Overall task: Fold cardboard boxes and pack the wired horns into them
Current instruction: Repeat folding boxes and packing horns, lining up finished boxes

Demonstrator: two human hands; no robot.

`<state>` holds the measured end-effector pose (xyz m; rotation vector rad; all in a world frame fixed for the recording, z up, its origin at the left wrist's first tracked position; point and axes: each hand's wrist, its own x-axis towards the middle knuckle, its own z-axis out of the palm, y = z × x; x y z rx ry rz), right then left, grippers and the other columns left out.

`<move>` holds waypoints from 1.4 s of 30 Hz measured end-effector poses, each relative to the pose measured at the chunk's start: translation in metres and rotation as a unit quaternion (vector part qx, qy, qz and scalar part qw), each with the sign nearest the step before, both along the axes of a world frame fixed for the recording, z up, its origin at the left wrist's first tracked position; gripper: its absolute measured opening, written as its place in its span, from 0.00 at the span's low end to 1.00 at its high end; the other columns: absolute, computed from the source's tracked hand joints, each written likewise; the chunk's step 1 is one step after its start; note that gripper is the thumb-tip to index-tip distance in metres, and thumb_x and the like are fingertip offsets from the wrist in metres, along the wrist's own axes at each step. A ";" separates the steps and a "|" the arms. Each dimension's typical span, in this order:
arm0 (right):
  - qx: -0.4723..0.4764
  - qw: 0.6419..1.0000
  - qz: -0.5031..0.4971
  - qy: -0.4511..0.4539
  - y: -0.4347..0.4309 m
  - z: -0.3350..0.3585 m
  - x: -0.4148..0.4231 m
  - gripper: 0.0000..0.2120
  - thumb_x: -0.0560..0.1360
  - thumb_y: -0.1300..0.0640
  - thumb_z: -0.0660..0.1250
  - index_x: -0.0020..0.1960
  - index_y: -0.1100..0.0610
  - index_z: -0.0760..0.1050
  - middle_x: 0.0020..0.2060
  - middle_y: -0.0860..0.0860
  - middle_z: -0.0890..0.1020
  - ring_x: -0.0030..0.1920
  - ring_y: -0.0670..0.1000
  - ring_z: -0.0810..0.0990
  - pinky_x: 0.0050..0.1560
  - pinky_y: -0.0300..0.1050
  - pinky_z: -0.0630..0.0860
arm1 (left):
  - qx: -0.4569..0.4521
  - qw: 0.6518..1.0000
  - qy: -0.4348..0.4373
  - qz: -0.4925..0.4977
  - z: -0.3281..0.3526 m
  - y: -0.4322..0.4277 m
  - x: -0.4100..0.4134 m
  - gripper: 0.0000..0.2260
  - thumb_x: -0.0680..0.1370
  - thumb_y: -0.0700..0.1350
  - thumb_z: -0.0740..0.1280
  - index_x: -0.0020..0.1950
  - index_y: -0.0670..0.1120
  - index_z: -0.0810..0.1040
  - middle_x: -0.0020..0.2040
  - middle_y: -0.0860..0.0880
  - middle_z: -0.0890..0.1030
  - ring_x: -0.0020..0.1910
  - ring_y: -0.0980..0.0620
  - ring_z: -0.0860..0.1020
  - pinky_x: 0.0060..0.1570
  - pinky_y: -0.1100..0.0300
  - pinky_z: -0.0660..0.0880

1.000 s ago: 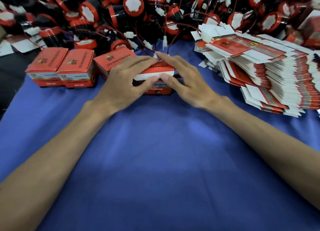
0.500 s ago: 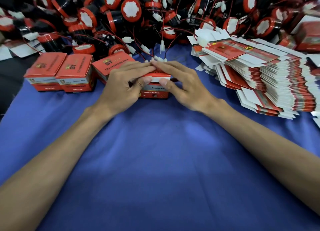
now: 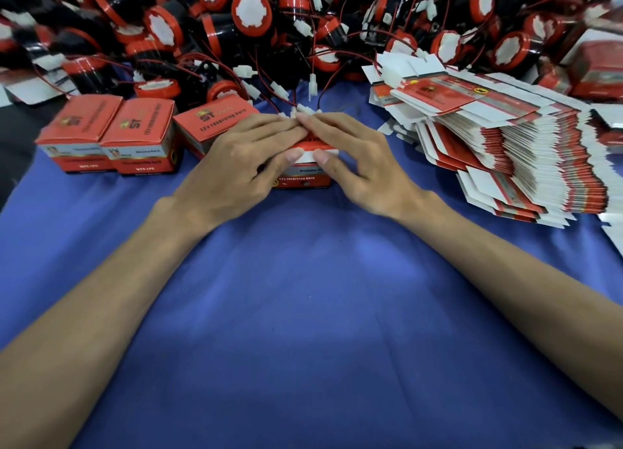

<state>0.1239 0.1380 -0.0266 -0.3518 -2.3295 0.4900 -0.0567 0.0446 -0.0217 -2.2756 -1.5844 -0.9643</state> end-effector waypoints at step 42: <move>-0.126 0.990 -0.012 -0.069 -0.004 0.011 0.003 0.27 0.80 0.55 0.60 0.75 0.63 0.59 0.67 0.56 0.70 0.65 0.46 0.68 0.66 0.38 0.66 | -0.058 0.995 -0.077 -0.032 -0.002 -0.003 -0.004 0.20 0.81 0.48 0.59 0.69 0.39 0.73 0.68 0.44 0.73 0.69 0.45 0.71 0.69 0.51 0.66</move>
